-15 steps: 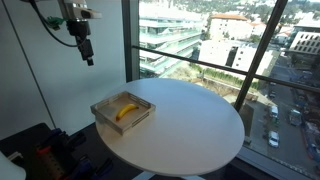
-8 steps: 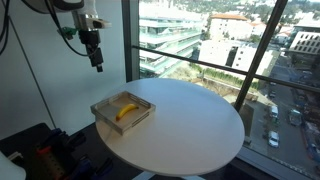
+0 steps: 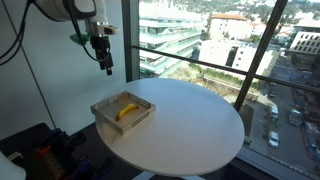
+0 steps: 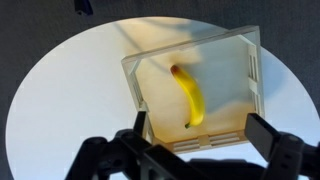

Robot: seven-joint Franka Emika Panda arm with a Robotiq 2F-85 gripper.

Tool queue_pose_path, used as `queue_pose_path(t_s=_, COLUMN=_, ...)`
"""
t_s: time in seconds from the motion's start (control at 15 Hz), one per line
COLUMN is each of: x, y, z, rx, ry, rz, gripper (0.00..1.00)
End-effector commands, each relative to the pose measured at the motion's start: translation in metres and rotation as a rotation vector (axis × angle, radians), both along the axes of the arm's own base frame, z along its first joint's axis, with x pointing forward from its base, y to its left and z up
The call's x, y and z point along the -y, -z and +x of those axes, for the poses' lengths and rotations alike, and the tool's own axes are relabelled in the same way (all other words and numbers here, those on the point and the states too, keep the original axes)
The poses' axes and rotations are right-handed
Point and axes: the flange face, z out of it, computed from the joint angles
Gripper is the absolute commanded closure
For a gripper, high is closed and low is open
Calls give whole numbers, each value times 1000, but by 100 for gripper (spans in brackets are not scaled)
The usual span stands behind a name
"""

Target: Move the banana from the tray to the table

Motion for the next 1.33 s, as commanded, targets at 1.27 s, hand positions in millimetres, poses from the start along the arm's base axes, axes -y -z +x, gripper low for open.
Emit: queue_pose_path(t_s=1.27, x=25, y=85, z=48, rx=-84, ry=19, rz=-3, gripper=0)
